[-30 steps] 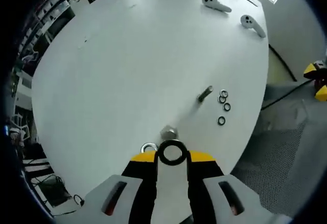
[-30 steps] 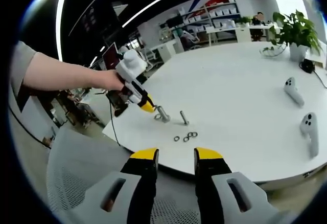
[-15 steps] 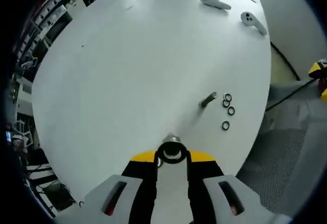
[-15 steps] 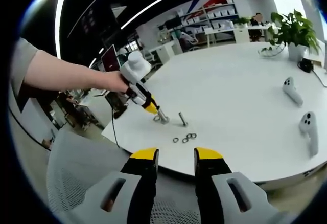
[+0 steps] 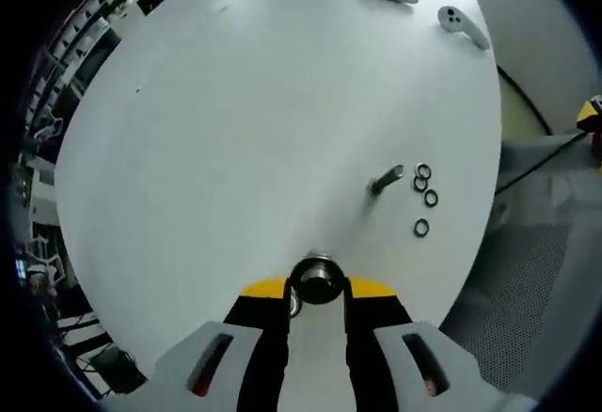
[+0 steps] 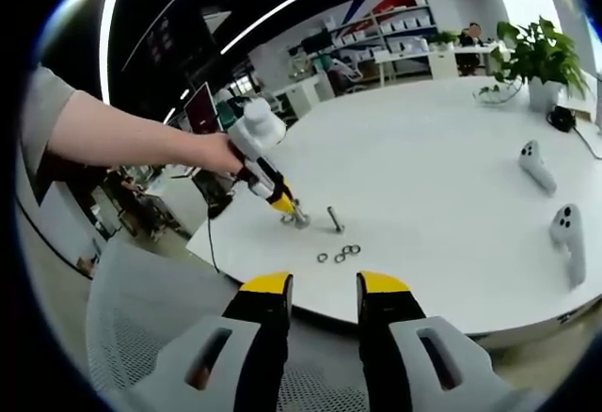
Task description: Place the washer onto the threaded stud by aligning its center hole with the stud, sliding it down to the base, and recovering from edge contact or off-axis alignment until the washer reaches the visible bottom stop.
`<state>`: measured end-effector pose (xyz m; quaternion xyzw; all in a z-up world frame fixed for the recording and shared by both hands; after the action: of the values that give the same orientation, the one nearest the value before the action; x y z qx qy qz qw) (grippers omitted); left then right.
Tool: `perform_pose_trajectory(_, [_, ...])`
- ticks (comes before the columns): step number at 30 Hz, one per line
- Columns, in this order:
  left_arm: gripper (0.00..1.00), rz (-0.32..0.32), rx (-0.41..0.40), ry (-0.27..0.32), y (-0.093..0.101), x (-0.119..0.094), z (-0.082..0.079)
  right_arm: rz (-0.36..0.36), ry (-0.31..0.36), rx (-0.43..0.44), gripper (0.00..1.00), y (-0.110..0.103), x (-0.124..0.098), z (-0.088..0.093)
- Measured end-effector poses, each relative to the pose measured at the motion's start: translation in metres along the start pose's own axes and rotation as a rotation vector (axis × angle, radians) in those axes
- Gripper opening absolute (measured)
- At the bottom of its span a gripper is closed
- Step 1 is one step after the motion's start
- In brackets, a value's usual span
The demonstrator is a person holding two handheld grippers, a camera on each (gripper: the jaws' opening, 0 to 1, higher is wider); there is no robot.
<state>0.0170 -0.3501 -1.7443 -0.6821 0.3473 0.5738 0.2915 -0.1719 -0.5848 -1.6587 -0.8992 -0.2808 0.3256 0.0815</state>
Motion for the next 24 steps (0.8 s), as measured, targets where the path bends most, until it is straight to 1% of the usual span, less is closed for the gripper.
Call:
perform_pose_trajectory(11, [0.2,-0.001,0.005,-0.048,0.001,0.027,0.002,-0.004,-0.007,-0.004,0.29,-0.001,0.0,0.001])
perform_pose_trajectory(15, [0.2,-0.006,-0.017,-0.054,0.0,0.031,0.003,-0.003,-0.007,-0.005,0.29,0.0,0.0,0.001])
perform_pose_trajectory(20, [0.2,-0.016,-0.019,-0.065,-0.001,0.038,0.001,-0.008,-0.013,-0.009,0.29,-0.001,0.0,0.001])
perform_pose_trajectory(24, [0.2,-0.013,0.026,-0.063,0.002,0.037,0.0,-0.007,-0.01,-0.008,0.29,0.0,0.0,0.001])
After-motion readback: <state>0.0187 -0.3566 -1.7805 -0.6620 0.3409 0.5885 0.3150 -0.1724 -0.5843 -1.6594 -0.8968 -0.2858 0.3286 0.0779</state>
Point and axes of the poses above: the point that each gripper's makers call its tool centre point, and the gripper's own axes: x roughly forward along the fingers, y roughly to its right, z roughly out of its underside, the point moved 6 cm from there along -x, roughly backward along the fingers, and after that the axes turned 3 degrees about -x, right-handed, at the moved point
